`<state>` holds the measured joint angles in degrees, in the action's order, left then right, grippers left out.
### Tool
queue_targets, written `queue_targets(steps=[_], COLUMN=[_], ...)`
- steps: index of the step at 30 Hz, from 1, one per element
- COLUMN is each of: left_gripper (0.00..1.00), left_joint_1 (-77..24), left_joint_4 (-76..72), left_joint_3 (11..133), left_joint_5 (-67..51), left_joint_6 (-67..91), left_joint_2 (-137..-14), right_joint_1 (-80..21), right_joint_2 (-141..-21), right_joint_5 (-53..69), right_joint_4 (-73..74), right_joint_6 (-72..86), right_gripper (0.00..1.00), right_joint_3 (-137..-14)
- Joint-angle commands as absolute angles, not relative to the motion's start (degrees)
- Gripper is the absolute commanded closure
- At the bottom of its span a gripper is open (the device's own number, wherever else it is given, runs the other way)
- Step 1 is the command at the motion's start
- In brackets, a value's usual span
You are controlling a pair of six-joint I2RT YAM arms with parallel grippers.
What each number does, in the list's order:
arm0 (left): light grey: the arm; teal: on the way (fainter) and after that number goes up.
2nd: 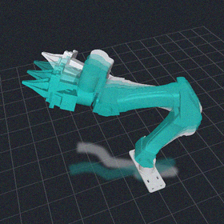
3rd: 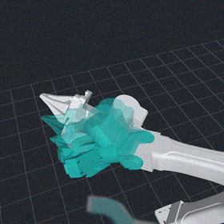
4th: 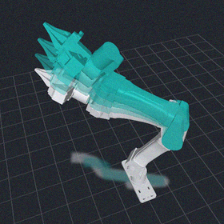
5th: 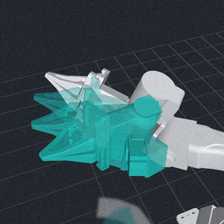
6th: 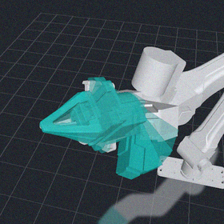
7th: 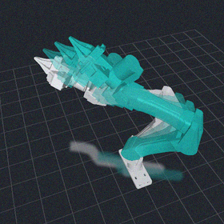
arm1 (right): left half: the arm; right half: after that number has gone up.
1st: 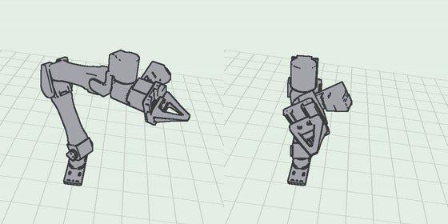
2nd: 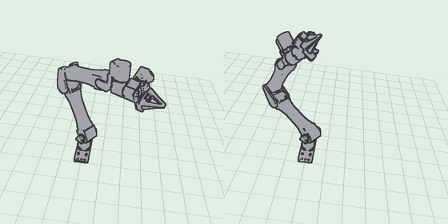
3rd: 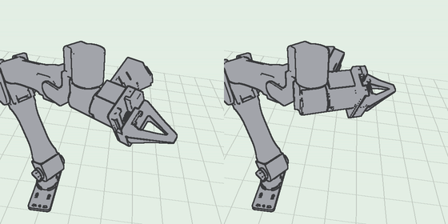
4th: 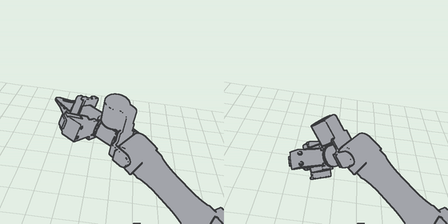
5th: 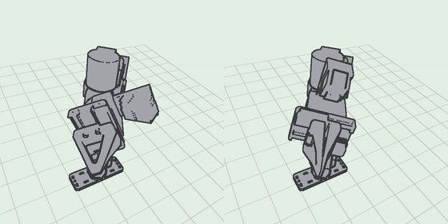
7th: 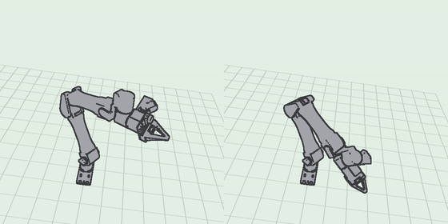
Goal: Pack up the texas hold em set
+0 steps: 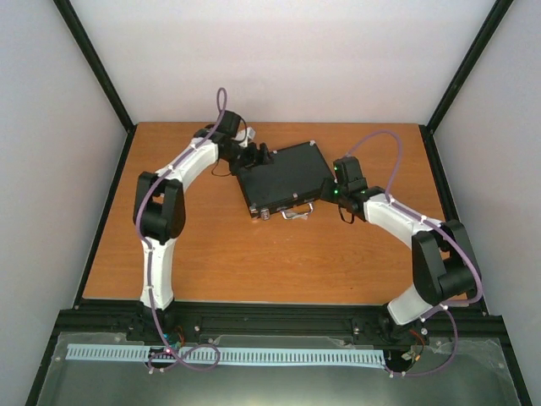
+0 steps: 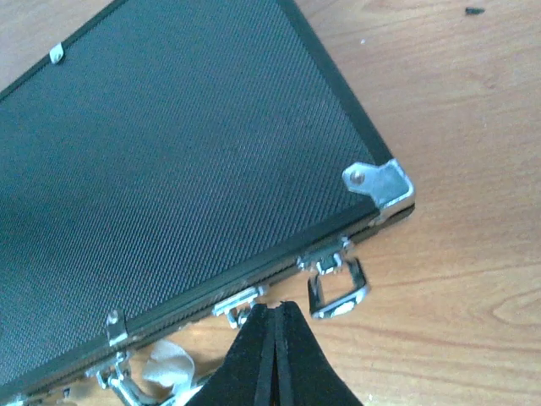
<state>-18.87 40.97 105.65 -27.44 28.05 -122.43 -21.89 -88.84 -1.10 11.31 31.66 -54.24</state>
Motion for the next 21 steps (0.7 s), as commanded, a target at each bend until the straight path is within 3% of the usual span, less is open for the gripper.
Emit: queue_targets(steps=[1,21], left_gripper=[0.04,0.05], left_joint_1=[-21.58,-22.77], left_joint_4=[41.03,37.88], left_joint_3=[109.08,93.15], left_joint_5=[-31.53,-29.69], left_joint_6=[29.87,27.83], left_joint_2=[-125.58,-125.91], right_joint_1=[-19.98,-17.67], right_joint_2=[-91.24,-104.27], right_joint_5=[-1.21,0.71], right_joint_4=[11.14,9.76], right_joint_6=[31.2,30.86], right_gripper=[0.97,0.97], right_joint_3=[-56.42,-57.83])
